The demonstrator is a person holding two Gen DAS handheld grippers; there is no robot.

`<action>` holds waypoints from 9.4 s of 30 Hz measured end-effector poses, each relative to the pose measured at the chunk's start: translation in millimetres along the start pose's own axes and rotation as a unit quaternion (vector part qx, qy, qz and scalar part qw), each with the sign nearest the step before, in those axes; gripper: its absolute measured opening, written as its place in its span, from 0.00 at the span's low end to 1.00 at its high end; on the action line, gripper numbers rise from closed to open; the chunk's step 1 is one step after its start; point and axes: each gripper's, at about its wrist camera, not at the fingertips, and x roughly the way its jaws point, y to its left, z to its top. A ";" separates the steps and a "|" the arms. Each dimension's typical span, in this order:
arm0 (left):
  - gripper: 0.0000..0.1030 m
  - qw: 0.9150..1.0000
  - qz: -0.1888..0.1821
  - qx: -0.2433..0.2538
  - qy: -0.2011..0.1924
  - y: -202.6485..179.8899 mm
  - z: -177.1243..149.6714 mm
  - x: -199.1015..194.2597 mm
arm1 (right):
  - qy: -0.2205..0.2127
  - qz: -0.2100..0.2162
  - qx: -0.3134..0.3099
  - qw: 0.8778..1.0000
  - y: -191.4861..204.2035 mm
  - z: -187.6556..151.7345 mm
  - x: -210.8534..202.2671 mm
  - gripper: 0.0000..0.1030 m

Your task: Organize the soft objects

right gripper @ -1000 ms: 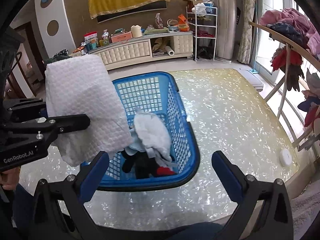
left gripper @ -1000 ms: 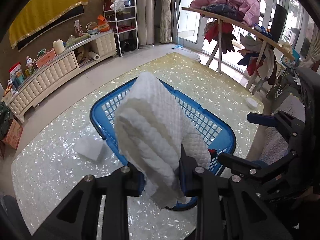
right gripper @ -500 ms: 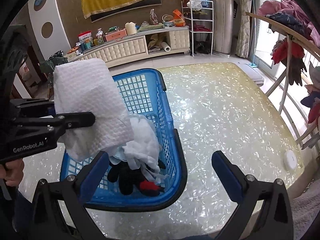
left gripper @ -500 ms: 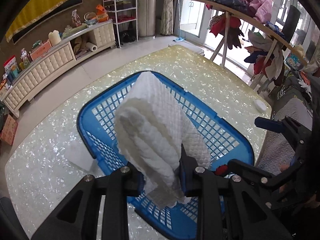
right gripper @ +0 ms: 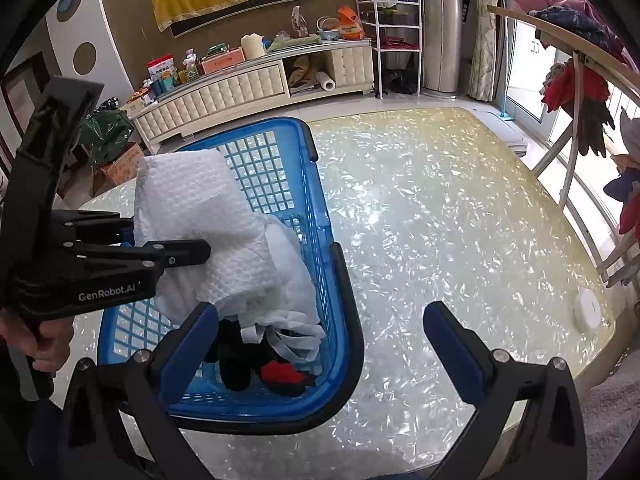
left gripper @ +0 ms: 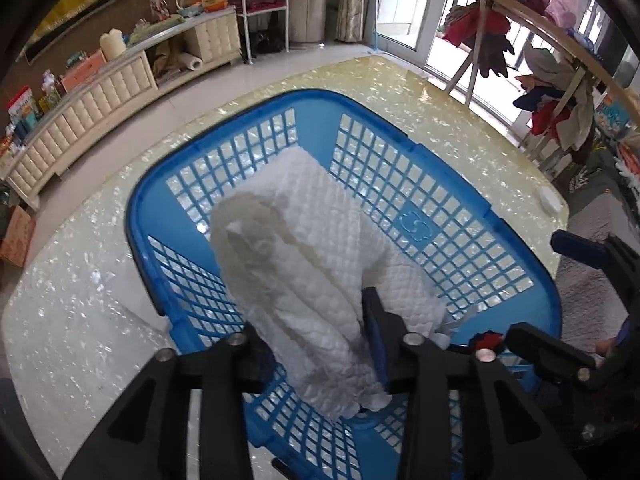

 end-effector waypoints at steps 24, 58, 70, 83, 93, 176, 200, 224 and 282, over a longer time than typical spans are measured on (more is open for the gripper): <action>0.85 0.998 0.044 -0.011 -0.036 19.4 -20.4 -57.5 | -0.013 0.004 -0.010 1.000 13.3 -3.0 -23.2 1.00; 1.00 0.987 0.051 -0.109 -0.111 131.8 -145.0 -157.6 | -0.013 0.032 -0.147 0.989 173.2 2.1 -14.9 0.99; 1.00 0.980 0.069 -0.155 -0.101 191.6 -166.7 -148.9 | 0.003 0.045 -0.183 0.982 215.7 17.7 22.8 0.99; 1.00 0.977 0.072 -0.191 -0.060 255.6 -163.1 -102.2 | 0.047 0.043 -0.208 0.976 249.6 34.2 85.0 0.99; 1.00 0.974 0.055 -0.216 -0.030 302.2 -149.6 -59.6 | 0.073 0.032 -0.227 0.971 265.9 61.2 131.6 0.99; 1.00 0.978 0.076 -0.188 -0.054 267.5 -102.4 -65.8 | 0.106 0.045 -0.155 0.981 205.3 67.3 128.1 0.10; 1.00 0.988 0.046 -0.106 -0.106 139.7 -56.7 -130.5 | 0.007 0.060 -0.111 0.992 121.9 55.7 11.2 0.10; 1.00 0.997 0.025 -0.041 -0.066 73.0 -9.5 -80.9 | 0.024 0.059 0.001 0.998 35.8 45.2 17.8 0.11; 1.00 0.992 0.047 -0.040 -0.107 71.1 -69.9 -131.3 | -0.017 0.039 -0.040 0.998 76.2 12.5 -27.2 0.99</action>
